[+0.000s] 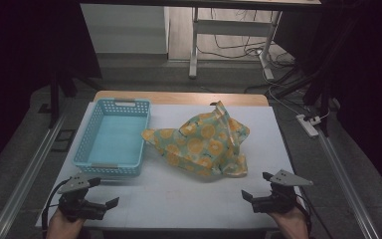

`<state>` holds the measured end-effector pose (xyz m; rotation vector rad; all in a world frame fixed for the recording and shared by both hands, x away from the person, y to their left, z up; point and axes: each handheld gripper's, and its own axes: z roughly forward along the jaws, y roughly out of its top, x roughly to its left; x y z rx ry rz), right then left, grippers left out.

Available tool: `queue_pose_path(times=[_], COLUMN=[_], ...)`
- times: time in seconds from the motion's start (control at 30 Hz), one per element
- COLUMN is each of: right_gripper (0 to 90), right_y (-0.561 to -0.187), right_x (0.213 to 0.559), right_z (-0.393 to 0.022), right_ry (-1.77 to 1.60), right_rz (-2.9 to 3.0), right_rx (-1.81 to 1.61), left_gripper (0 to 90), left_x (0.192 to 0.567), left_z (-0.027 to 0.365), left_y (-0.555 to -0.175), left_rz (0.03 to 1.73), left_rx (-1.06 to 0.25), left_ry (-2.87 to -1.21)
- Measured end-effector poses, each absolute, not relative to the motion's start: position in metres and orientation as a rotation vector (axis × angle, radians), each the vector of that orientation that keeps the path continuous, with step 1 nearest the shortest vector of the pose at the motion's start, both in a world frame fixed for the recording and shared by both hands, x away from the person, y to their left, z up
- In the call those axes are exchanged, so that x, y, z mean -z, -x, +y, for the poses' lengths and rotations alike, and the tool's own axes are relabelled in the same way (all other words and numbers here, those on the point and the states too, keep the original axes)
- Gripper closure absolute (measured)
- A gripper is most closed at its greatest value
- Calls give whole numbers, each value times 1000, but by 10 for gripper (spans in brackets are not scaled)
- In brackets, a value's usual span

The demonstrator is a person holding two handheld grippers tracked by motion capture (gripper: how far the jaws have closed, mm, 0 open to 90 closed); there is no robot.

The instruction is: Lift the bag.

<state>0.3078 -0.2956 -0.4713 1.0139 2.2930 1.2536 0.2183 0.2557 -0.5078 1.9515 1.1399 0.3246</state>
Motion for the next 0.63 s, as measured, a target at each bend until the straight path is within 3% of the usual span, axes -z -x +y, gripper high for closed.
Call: queue_pose_path(times=[0.63], right_gripper=[0], right_y=[-295], right_x=[500], right_z=[-318], right_ry=[-1149], right_rz=[2359], right_rx=[-1112], left_gripper=[0], left_x=[522], left_z=[271], left_y=[-206], left_rz=[1288], left_rx=[-313], left_ry=[-1947])
